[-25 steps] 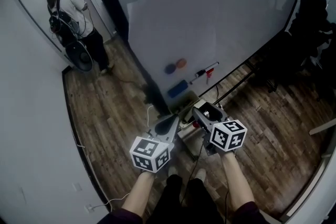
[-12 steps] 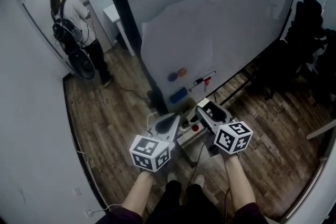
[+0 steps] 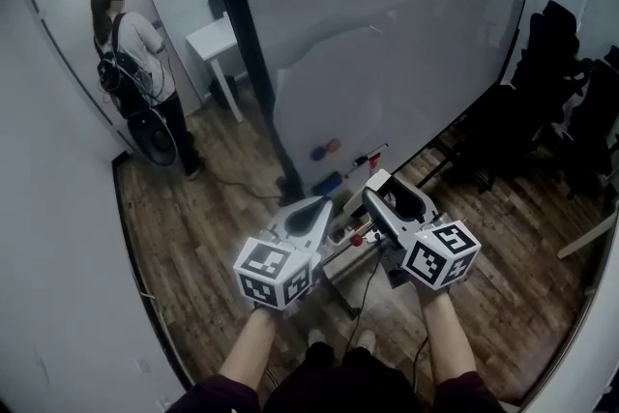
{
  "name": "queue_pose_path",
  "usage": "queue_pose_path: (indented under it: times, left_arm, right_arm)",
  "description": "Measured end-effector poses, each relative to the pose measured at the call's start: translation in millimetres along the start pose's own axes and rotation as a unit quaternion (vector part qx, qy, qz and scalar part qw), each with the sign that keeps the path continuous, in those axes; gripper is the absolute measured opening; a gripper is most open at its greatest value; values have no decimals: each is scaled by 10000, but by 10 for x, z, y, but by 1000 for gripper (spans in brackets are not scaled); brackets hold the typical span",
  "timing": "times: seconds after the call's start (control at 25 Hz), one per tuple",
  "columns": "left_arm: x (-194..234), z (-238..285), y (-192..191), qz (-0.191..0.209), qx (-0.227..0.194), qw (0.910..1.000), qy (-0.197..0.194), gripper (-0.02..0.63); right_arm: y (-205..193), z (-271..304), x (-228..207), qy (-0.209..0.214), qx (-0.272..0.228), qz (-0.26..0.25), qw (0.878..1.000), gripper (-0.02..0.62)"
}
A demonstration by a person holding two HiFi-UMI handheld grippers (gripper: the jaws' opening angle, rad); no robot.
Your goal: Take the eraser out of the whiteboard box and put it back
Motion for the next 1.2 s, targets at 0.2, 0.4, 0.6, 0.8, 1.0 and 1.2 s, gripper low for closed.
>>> queue_pose_path:
  times: [0.2, 0.4, 0.6, 0.8, 1.0, 1.2]
  left_arm:
    - [-19, -90, 315, 126, -343, 9992, -188, 5]
    - [-132, -180, 641, 304, -618, 9968, -408, 5]
    - [-211, -197, 846, 330, -673, 9953, -613, 5]
    - [-219, -224, 916, 357, -871, 9938, -588, 5]
    - [-223, -226, 891, 220, -964, 9932, -618, 5]
    - [-202, -227, 862, 174, -949, 9932, -651, 5]
  right_arm:
    - [304, -74, 149, 56, -352, -184, 9992, 229]
    - [605, -204, 325, 204, -730, -368, 9964, 229]
    - [826, -296, 444, 253, -952, -519, 9938, 229]
    - [896, -330, 470, 244, -1036, -566, 9927, 229]
    - [872, -347, 450, 210, -1012, -533, 9932, 229]
    - [843, -335, 439, 213, -977, -505, 9937, 229]
Point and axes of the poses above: the fingertips, and each gripper's own axes: z forward along the fingers, x to its left, y out of its top, the point moved 10 cm from there along -z, backward along the fingers, and after that the axes turned 2 degrees about -y, right-handed, at the moved point
